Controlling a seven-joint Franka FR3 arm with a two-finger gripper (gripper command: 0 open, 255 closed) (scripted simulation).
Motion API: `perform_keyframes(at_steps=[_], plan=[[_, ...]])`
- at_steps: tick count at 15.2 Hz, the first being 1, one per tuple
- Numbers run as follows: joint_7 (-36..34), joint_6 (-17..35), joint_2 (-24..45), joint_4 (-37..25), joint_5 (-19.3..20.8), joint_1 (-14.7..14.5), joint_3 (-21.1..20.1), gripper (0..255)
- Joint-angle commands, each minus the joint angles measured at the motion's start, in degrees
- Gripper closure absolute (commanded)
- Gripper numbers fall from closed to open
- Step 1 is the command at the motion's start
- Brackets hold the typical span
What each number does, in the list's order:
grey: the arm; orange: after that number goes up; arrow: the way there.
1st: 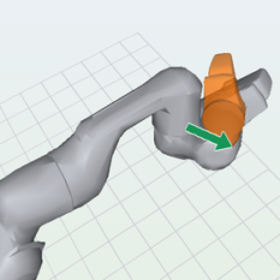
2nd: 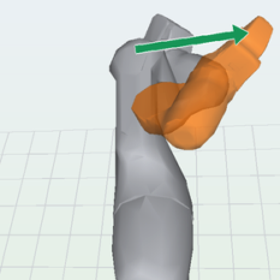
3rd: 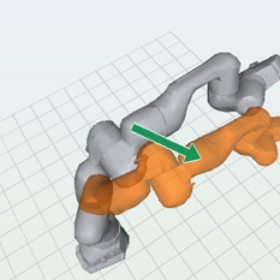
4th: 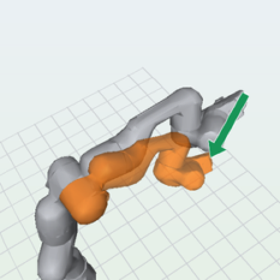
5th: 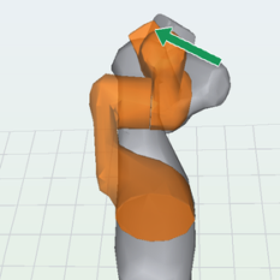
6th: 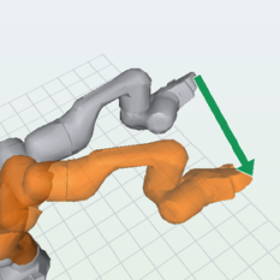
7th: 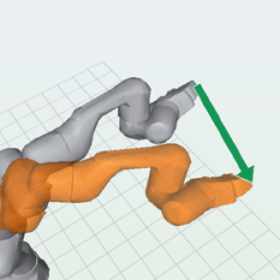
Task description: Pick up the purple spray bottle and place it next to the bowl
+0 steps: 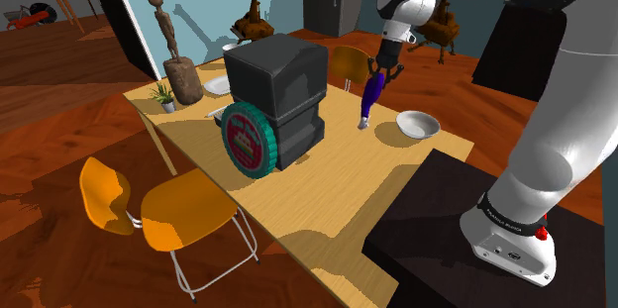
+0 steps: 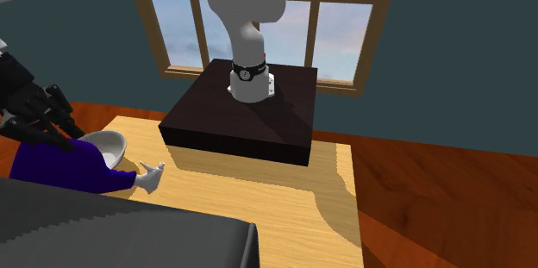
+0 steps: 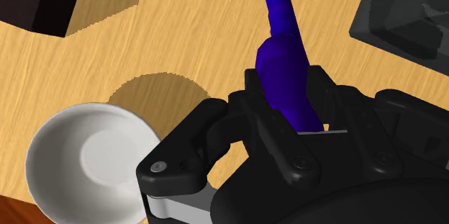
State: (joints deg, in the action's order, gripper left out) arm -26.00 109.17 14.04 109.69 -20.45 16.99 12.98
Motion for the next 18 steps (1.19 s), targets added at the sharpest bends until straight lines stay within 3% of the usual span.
perform_keyframes(at_steps=[1, 11, 14, 16, 18], plan=[[1.8, -1.4, 4.0, -4.6, -0.4, 1.5, 0.6, 255], [7.5, -10.8, 25.3, -33.1, -2.5, 10.5, 1.3, 255], [7.8, -15.5, 33.7, -46.1, -3.0, 14.0, 0.9, 255], [7.1, -20.5, 41.7, -59.2, -3.3, 17.1, 0.3, 255], [7.4, -19.3, 42.0, -58.3, -3.3, 17.0, 0.2, 255]])
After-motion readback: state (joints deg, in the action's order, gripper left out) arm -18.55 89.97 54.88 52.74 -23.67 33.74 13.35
